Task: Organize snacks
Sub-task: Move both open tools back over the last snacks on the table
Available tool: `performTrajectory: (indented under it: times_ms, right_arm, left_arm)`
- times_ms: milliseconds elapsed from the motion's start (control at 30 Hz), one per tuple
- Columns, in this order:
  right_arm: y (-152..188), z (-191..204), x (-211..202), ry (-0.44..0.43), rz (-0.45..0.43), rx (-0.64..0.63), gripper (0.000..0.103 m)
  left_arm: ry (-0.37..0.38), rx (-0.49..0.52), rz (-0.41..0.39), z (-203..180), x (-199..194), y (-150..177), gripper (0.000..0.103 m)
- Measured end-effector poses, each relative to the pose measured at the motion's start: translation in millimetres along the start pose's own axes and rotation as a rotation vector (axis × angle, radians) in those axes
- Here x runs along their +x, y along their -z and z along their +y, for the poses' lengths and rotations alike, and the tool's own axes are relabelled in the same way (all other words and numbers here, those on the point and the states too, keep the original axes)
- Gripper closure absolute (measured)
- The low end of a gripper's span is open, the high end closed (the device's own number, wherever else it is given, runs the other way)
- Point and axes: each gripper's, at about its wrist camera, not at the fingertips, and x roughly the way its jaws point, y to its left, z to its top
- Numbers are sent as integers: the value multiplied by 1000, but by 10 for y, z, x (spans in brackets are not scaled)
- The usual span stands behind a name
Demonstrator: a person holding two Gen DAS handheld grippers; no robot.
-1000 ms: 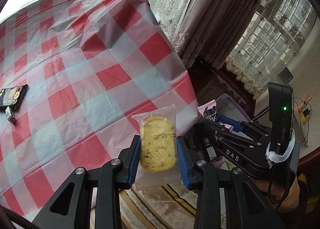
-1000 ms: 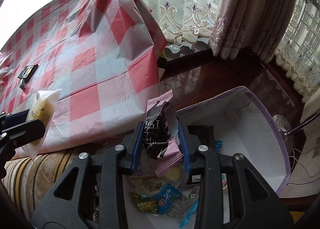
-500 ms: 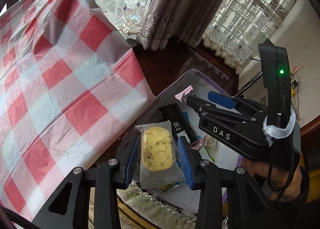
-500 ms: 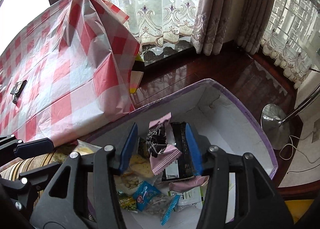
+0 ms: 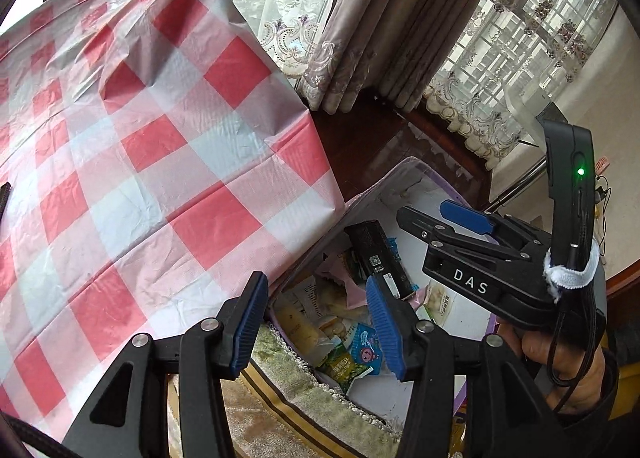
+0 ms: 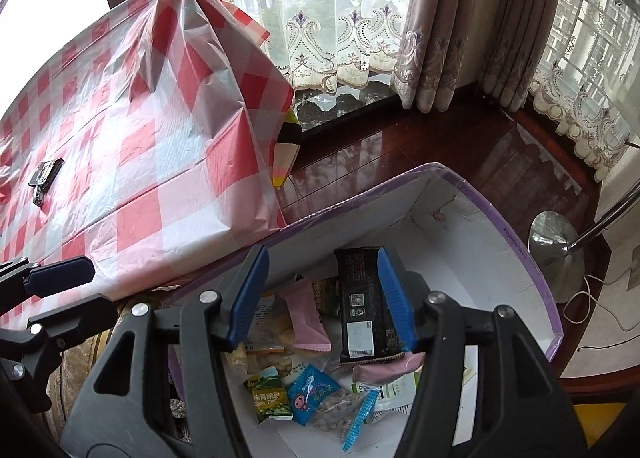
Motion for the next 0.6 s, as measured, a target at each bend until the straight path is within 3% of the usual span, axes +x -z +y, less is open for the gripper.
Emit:
performTrajectory:
  times_ms: [300, 600]
  right_arm:
    - [-39, 311, -24, -26, 0, -61, 39]
    - [-82, 635, -30, -53, 0, -118, 37]
  left_arm:
    - [-60, -58, -44, 375, -173, 8, 51]
    - [-139, -173, -89, 1038, -402, 65, 51]
